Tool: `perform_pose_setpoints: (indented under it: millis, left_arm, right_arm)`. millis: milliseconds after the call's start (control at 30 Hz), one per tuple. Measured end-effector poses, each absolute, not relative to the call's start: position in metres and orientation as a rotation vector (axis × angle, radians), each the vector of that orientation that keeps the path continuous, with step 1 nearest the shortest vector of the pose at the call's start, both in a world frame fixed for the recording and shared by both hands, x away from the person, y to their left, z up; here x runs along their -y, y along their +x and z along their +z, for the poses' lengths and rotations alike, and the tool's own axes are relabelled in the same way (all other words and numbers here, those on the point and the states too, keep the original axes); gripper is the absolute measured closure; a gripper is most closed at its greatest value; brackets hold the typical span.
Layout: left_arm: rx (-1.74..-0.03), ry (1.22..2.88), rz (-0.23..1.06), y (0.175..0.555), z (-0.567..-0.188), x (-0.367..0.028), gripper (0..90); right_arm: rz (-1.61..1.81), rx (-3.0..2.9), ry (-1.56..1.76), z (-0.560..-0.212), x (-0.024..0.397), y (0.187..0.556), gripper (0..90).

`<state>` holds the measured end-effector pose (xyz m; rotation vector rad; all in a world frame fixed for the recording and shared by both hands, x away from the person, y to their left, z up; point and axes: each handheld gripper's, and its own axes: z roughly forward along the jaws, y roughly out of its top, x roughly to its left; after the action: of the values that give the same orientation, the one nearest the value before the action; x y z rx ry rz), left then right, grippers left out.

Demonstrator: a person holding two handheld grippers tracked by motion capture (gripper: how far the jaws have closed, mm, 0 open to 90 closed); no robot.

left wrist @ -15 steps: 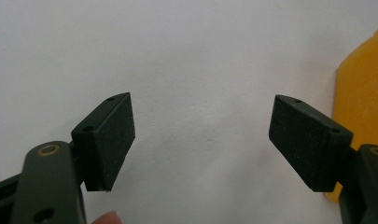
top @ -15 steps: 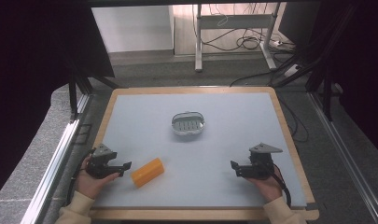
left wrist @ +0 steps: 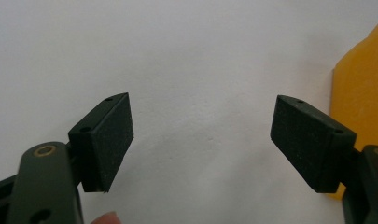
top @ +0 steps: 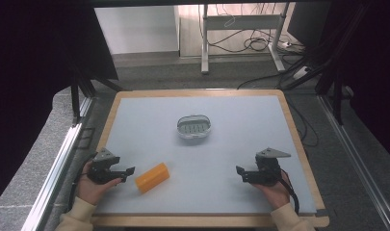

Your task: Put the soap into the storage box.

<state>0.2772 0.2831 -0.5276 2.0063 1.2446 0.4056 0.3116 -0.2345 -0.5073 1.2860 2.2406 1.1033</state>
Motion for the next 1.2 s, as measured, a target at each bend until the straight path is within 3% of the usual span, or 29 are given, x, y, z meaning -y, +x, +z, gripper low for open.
perform_pose_setpoints:
  millis: [1200]
  left_arm:
    - [-1.187,2.032,0.414,0.274,-0.481,-0.277,20.1]
  right_arm:
    - [1.071,-2.252,1.249,-0.508,0.235,0.309,15.8]
